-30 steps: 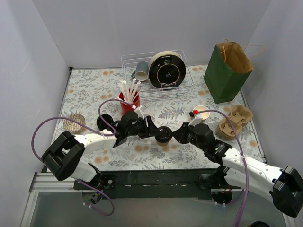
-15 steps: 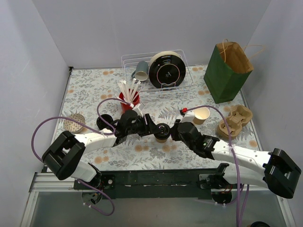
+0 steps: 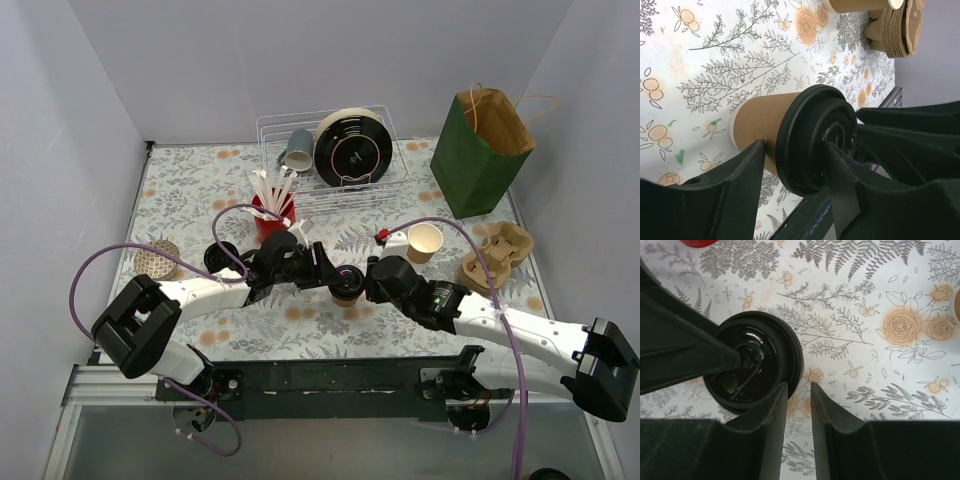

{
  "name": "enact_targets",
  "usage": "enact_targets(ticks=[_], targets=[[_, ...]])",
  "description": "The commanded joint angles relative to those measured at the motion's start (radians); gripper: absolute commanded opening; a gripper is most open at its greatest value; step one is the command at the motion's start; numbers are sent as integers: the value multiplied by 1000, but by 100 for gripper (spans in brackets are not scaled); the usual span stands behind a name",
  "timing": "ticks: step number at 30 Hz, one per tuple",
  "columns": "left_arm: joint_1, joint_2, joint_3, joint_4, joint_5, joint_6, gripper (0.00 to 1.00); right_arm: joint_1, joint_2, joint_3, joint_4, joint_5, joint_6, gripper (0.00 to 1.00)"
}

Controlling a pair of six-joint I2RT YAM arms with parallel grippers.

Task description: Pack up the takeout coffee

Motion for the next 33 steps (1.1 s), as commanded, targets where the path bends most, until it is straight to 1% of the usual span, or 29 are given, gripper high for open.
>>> enact_targets(ticks=[1, 10, 14, 17, 20, 21, 26, 29, 30, 33], targets=[[-7, 33, -7, -251, -70, 47, 48, 22, -28, 105, -107, -75, -39, 34], [-9, 17, 92, -305, -53, 51, 64, 22, -81, 88, -92, -84, -39, 30], [-9, -4, 157, -347, -69, 54, 74, 22, -87, 114, -87, -107, -100, 30], [-9, -21, 194, -399, -109, 66, 79, 22, -79, 131, -69, -121, -145, 31], [-7, -47, 240, -457, -167, 72, 87, 22, -38, 172, -66, -139, -169, 31], [-7, -56, 257, -469, -186, 70, 98, 24, -22, 184, -69, -142, -176, 31], [8, -128, 277, -509, -221, 70, 98, 22, 59, 246, -72, -155, -197, 31], [17, -160, 287, -560, -273, 75, 98, 22, 96, 237, -55, -149, -197, 31], [19, -173, 283, -569, -324, 77, 98, 24, 106, 232, -52, -150, -196, 31], [25, -237, 252, -621, -411, 75, 98, 24, 157, 211, -40, -161, -182, 30]])
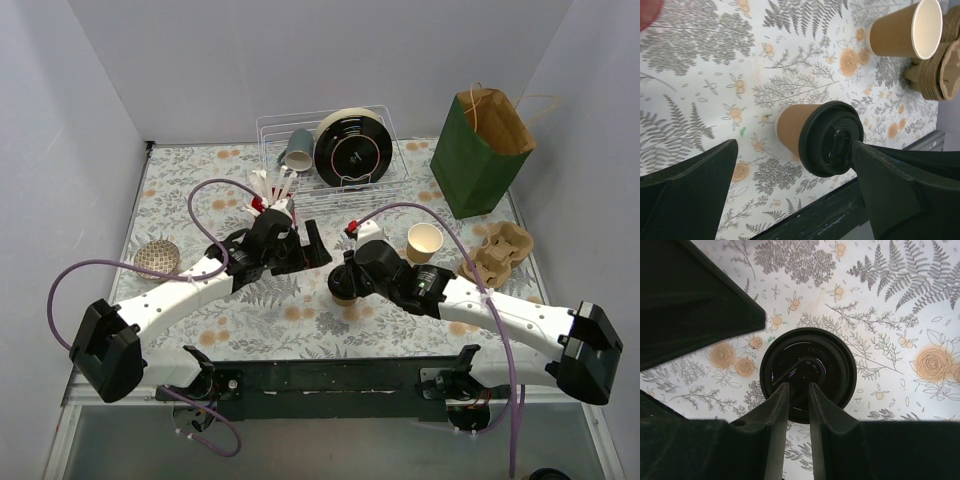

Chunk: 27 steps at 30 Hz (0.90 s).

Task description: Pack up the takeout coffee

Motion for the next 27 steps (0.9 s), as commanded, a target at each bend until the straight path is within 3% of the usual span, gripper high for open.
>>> enact_targets(ticks=[1, 8, 12, 15, 19, 20, 24, 26, 27], targets=[[15, -112, -16, -105, -192, 14, 98, 3, 65, -3, 42, -13, 3, 30], [25, -244, -118, -133, -254, 32, 98, 3, 82, 40, 0, 7, 5, 32], [25, -305, -148, -104, -202, 109, 98, 3, 35, 97, -53, 4, 1, 37], [25, -304, -106, -79, -122, 233, 98, 3, -20, 146, -117, 9, 0, 50], [8, -183, 9, -139, -102, 321, 95, 5, -117, 166, -168, 33, -14, 66], [-10, -141, 32, -142, -102, 330, 94, 3, -138, 160, -180, 33, -17, 75], [-86, -64, 108, -125, -123, 358, 93, 3, -275, 129, -221, 47, -6, 84], [-157, -3, 152, -117, -182, 388, 96, 3, -327, 112, -232, 53, 4, 99], [-182, 18, 167, -119, -201, 399, 97, 3, -381, 91, -235, 64, 8, 99]])
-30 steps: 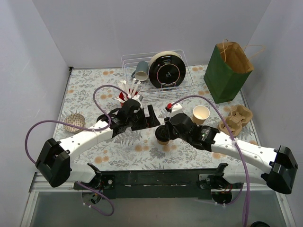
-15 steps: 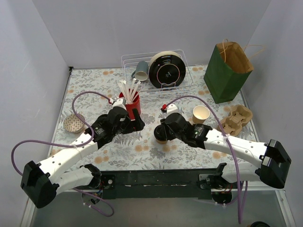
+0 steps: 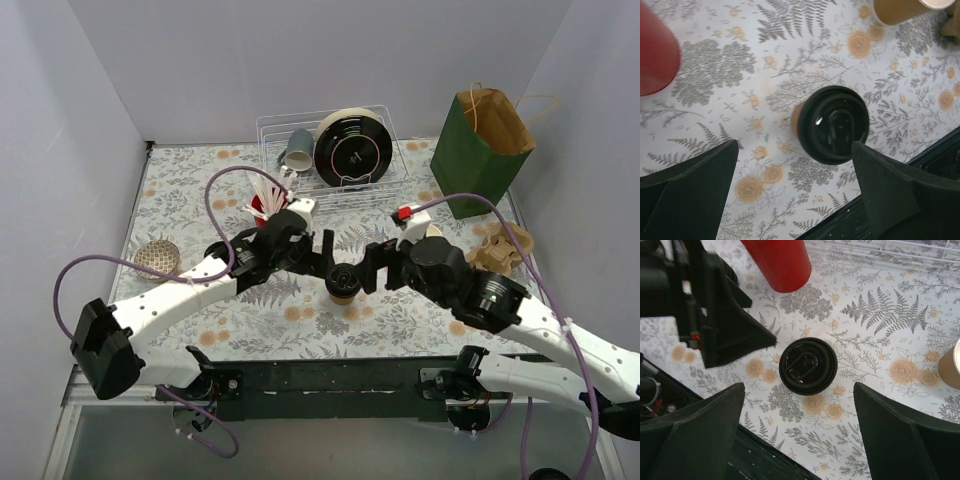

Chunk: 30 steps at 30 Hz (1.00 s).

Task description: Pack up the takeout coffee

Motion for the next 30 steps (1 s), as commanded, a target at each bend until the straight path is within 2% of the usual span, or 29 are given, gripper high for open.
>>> enact_targets(ticks=[1, 5, 15, 23, 30], targets=[[-124, 86, 96, 7, -113, 92, 98, 3, -143, -37, -41, 45, 15, 99], [-174, 191, 157, 6, -137, 95, 98, 3, -247, -72, -55, 65, 30, 98], [-191, 353, 231, -11, -115, 83, 98, 3, -382, -75, -104, 104, 33, 99], [-199, 361, 217, -8, -109, 54, 95, 3, -401, -90, -107, 107, 27, 99], [-200, 299, 229, -26, -128, 40, 98, 3, -409, -98, -101, 96, 29, 99]])
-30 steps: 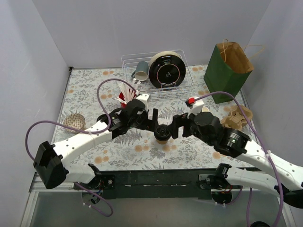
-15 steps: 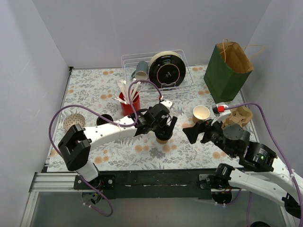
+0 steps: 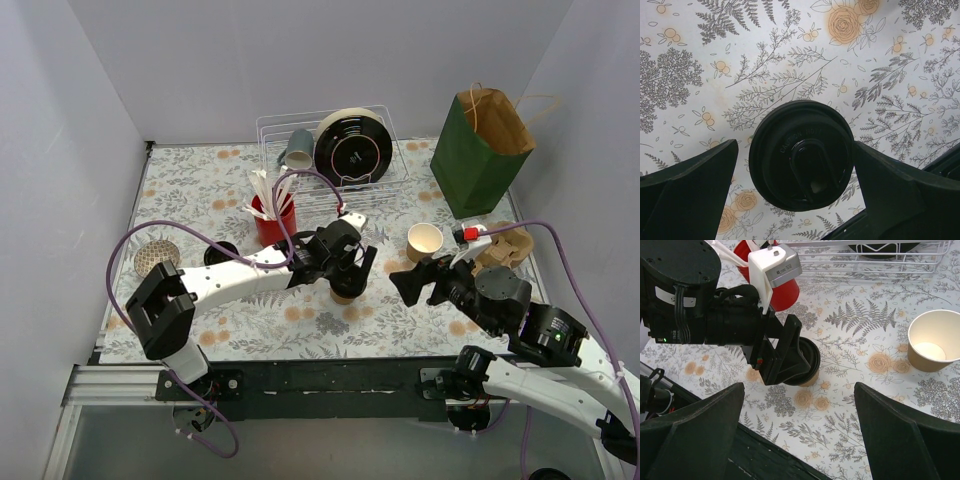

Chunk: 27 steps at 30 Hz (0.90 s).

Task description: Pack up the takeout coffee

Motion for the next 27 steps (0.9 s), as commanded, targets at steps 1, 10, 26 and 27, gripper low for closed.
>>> enact_targets(ticks=[1, 10, 26, 27], targets=[[-4, -70, 30, -48, -44, -1, 98, 5, -16, -9, 27, 8, 5, 99], [-4, -122, 38, -81, -119, -67, 98, 3, 41, -65, 50, 26, -39, 98], [278, -573, -349, -207, -190, -322, 98, 3, 696, 154, 191, -136, -196, 98], [285, -619, -367, -206, -189, -320, 98, 3, 720, 178, 194, -138, -204, 98]])
